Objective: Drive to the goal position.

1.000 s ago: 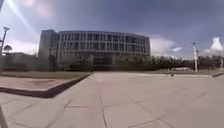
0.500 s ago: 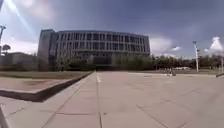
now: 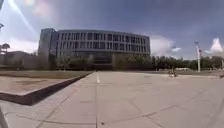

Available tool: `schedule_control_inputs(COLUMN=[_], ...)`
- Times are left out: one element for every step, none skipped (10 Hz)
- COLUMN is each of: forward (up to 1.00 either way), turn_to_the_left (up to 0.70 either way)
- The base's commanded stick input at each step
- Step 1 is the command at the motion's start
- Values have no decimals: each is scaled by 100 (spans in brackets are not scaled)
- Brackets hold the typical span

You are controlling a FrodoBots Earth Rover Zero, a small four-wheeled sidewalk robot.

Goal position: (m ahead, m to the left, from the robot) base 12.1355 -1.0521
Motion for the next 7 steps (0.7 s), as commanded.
schedule_control_inputs(forward=[70, 70, 70, 70, 70, 70, 70], turn_to_the_left=[0, 0, 0, 0, 0, 0, 0])
